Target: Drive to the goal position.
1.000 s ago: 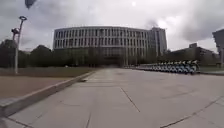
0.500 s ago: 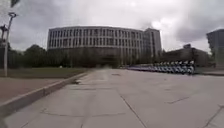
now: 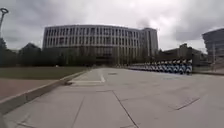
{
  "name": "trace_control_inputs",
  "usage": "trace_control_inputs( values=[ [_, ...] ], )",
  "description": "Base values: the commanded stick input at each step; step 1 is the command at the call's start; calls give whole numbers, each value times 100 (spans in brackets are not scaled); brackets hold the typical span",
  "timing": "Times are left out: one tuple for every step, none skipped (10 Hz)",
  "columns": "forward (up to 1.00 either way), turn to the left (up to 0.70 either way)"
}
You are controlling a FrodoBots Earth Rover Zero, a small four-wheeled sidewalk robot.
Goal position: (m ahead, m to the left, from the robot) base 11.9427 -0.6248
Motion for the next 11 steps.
trace_control_inputs(
  values=[
    [70, 0],
    [70, 9],
    [70, 32],
    [70, 35],
    [70, 33],
    [70, 21],
    [70, 6],
    [70, 0],
    [70, 0],
    [70, 0],
    [70, 0]
  ],
)
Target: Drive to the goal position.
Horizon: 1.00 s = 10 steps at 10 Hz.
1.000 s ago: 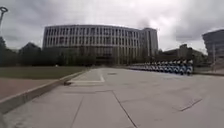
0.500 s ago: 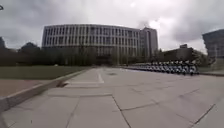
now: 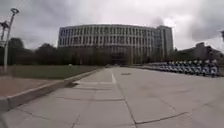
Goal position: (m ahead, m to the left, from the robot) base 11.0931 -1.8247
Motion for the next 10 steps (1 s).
trace_control_inputs(
  values=[
    [70, 0],
    [70, 0],
    [70, 0],
    [70, 0],
    [70, 0],
    [70, 0],
    [70, 0],
    [70, 0],
    [70, 0],
    [70, 0]
  ],
)
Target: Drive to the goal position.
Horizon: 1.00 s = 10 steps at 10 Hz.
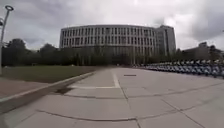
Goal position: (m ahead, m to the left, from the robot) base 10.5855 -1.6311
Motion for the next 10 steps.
trace_control_inputs(
  values=[
    [70, 0],
    [70, 0],
    [70, 0],
    [70, 0],
    [70, 0],
    [70, 0],
    [70, 0],
    [70, 0],
    [70, 0],
    [70, 0]
  ],
)
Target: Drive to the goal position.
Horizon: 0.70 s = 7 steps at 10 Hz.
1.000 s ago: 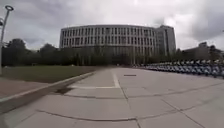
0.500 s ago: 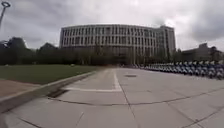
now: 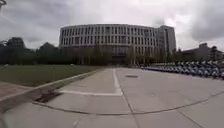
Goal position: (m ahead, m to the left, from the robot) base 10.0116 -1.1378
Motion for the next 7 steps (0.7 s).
trace_control_inputs(
  values=[
    [70, 0],
    [70, 0],
    [70, 0],
    [70, 0],
    [70, 0],
    [70, 0],
    [70, -2]
  ],
)
